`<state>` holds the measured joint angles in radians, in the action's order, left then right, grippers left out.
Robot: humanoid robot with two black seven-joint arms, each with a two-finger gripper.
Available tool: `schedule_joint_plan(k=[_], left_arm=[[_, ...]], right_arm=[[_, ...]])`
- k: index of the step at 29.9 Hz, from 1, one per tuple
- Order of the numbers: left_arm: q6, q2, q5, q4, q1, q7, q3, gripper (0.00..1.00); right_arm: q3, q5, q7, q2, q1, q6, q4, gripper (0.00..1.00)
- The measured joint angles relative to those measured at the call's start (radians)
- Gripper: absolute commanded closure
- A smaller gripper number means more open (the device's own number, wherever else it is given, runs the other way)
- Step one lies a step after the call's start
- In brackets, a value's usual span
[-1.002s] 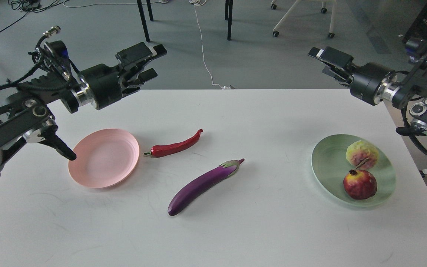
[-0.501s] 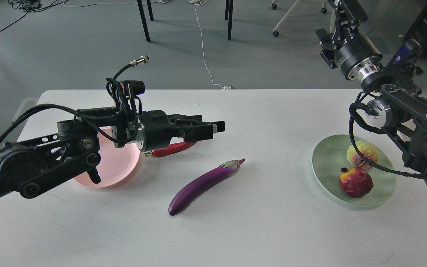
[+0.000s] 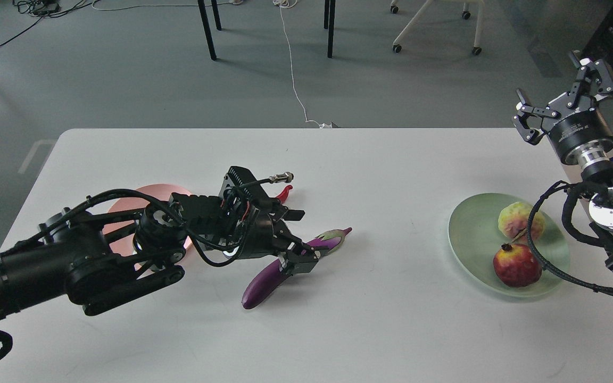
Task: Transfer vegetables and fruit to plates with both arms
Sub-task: 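Reach the left gripper over the pink plate and grasp the purple eggplant, then place the eggplant onto the pink plate and release with the left gripper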
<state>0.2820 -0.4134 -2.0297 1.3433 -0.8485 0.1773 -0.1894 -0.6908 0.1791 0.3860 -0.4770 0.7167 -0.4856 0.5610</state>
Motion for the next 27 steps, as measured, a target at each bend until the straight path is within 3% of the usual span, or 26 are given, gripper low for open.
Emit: schedule_joint_plan(k=[8,14,17,23,27], left_arm=[[-0.005,0.003,-0.072,-0.031,0.006,-0.003,0.069,0.40],[-0.007,0.009,-0.119,-0.067,0.030,-0.005,0.078,0.71],[-0.007,0.008,-0.125,-0.072,0.039,-0.006,0.079,0.81],[-0.017,-0.039,-0.116,-0.058,0.045,-0.001,0.047,0.90],[-0.046,-0.121,-0.074,-0.001,0.045,0.003,-0.023,0.90]], right_arm=[[-0.057,0.006,0.002,-0.003,-0.056,-0.003,-0.008,0.01],[-0.063,0.007,0.002,-0.003,-0.056,-0.003,-0.004,0.01],[-0.065,0.007,0.003,-0.003,-0.056,-0.003,-0.003,0.01],[-0.065,0.007,0.004,0.006,-0.047,-0.003,-0.004,0.01],[-0.064,0.006,0.005,0.008,-0.034,-0.003,-0.007,0.01]])
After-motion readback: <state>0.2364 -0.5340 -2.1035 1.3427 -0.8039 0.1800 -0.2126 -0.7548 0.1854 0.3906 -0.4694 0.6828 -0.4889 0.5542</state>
